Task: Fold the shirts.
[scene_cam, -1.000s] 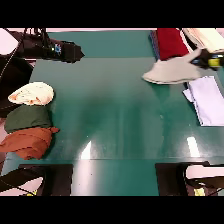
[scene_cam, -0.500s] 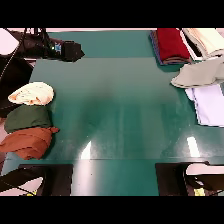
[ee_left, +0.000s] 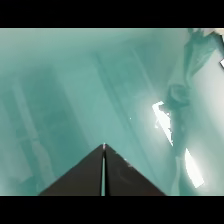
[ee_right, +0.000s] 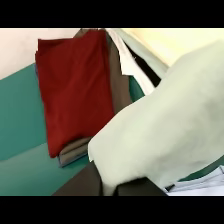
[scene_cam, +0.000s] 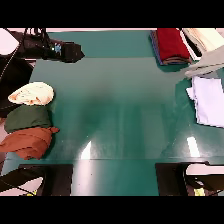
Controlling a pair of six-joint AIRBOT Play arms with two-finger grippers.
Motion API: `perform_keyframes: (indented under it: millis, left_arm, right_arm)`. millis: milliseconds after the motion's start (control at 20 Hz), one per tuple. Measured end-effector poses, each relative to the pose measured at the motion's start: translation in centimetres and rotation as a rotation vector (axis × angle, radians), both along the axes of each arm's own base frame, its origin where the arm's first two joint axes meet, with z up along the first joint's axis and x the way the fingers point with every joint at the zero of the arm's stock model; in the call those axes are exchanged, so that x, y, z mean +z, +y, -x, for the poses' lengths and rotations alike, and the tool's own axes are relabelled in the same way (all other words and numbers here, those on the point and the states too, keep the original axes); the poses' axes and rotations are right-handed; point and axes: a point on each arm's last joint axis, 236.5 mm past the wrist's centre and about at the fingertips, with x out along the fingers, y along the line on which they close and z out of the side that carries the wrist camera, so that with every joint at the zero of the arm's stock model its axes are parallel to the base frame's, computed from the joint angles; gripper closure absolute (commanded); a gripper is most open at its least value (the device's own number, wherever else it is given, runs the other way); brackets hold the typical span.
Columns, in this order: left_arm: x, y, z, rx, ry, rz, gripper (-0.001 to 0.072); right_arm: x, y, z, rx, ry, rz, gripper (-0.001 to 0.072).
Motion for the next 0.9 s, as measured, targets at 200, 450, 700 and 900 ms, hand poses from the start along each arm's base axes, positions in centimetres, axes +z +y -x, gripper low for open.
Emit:
perform_keyframes:
  millis: [200, 450, 700, 900]
  left_arm:
    - [-0.3, 0.0, 0.3, -0.007, 0.014, -0.008, 0.0683]
    - [-0.5, 0.0, 0.4, -0.011, 0.022, -0.015, 0.0683]
    - [-0.6, 0.1, 0.5, -0.015, 0.021, -0.02, 0.0683]
    - [-0.7, 0.1, 0.6, -0.023, 0.022, -0.03, 0.0682]
  right_arm:
    - [0.1, -1.8, 1.5, -0.068, 0.039, 0.023, 0.0695]
    - [-1.7, -3.3, 4.9, -0.133, 0.201, 0.087, 0.0694]
    - [-6.2, -2.2, 9.4, -0.155, 0.414, 0.037, 0.0691]
    - [-9.9, -0.1, 12.7, -0.153, 0.528, -0.024, 0.0231]
